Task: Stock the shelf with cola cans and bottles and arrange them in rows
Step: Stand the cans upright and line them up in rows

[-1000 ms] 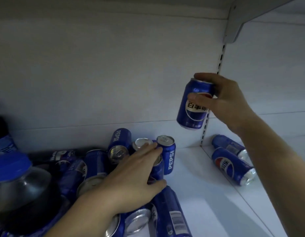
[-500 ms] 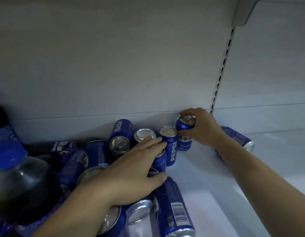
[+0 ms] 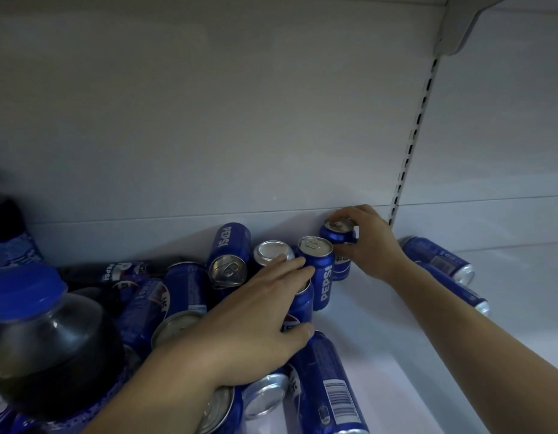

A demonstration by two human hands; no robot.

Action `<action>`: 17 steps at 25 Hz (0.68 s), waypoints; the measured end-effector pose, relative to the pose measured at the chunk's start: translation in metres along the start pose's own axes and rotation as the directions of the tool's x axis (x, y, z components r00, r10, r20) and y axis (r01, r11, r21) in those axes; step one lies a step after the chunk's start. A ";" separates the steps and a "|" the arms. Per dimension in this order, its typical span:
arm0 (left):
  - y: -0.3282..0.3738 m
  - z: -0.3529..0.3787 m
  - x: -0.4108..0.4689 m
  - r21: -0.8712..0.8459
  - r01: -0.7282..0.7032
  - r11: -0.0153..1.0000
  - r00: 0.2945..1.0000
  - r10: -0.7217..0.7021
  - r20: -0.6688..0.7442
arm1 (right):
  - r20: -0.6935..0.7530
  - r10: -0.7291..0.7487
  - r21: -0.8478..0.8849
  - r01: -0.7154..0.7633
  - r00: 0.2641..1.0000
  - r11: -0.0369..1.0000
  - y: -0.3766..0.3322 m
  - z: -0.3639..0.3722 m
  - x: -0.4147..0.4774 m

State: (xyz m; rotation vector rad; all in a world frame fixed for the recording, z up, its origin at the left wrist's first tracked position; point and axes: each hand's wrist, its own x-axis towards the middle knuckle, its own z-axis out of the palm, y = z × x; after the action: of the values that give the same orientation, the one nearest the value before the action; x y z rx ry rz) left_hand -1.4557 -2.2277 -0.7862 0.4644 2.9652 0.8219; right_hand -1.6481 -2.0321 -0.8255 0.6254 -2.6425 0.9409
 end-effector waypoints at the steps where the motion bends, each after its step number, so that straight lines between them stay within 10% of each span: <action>1: 0.000 0.000 0.000 -0.002 -0.002 1.000 1.000 0.002 -0.003 | -0.036 -0.028 -0.005 0.028 0.999 1.000 -0.002 -0.002 -0.002; 5: 0.000 -0.001 0.000 -0.014 -0.001 1.000 1.000 0.001 0.002 | -0.165 -0.183 0.007 0.187 0.969 0.982 -0.029 -0.022 -0.010; 10: 0.000 0.000 -0.002 -0.098 0.018 0.995 0.994 -0.029 -0.105 | 0.468 -0.141 -0.142 0.232 0.872 0.962 -0.047 -0.007 -0.025; 14: 0.001 -0.002 -0.005 -0.144 0.046 0.989 0.984 -0.070 -0.165 | 0.312 -0.160 -0.167 0.219 0.937 0.961 -0.054 -0.041 -0.024; 17: 0.006 -0.012 0.000 -0.339 0.051 0.940 0.954 -0.146 -0.262 | 0.162 -0.236 0.185 0.205 0.958 0.961 -0.060 -0.088 -0.033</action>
State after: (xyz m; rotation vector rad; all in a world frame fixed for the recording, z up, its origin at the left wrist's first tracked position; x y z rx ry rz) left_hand -1.4556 -2.2288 -0.7725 0.1899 2.9687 1.4492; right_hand -1.5813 -2.0064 -0.7396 1.0715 -2.5918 1.0900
